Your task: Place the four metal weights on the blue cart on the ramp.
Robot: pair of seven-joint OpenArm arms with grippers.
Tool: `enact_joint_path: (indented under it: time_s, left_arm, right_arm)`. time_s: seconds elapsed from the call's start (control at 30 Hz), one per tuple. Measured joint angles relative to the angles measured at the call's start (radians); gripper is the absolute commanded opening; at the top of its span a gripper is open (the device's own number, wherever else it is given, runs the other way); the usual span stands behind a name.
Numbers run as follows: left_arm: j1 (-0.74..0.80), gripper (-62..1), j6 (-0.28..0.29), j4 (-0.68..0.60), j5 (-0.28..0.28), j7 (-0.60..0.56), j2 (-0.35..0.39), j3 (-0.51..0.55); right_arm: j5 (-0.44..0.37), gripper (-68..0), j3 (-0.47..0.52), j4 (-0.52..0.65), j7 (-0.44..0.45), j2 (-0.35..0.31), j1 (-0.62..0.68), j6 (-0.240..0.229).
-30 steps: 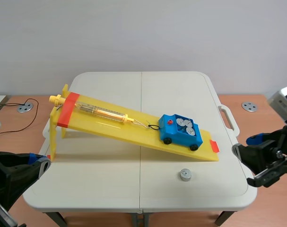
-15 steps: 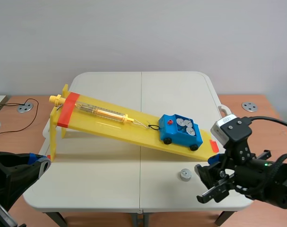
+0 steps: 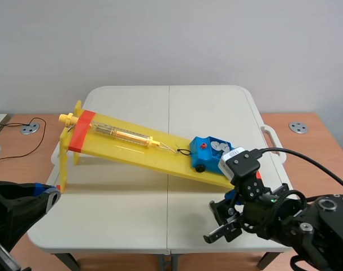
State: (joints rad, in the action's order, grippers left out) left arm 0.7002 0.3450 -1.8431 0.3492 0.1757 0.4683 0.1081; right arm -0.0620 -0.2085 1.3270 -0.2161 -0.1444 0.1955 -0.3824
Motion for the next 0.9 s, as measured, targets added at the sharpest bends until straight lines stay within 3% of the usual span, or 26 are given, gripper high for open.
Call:
enact_joint_path:
  time_s: [0.3,0.53,0.7,0.9]
  left_arm:
    - [0.000,-58.2,0.000,0.000,0.000,0.000,0.000,0.000]
    - [0.000,-58.2,0.000,0.000,0.000,0.000,0.000,0.000]
    - [0.000,-58.2,0.000,0.000,0.000,0.000,0.000,0.000]
    - [0.000,-58.2,0.000,0.000,0.000,0.000,0.000,0.000]
  right_arm:
    - [0.022,-43.1,-0.036,-0.051,0.011,0.017,-0.032,0.045]
    - [0.021,-43.1,-0.036,-0.076,0.026,0.020,-0.035,0.054]
    - [0.021,-43.6,-0.036,-0.144,0.085,0.023,-0.060,0.054]
    - [0.026,-55.0,-0.048,-0.158,0.087,0.023,-0.079,0.058]
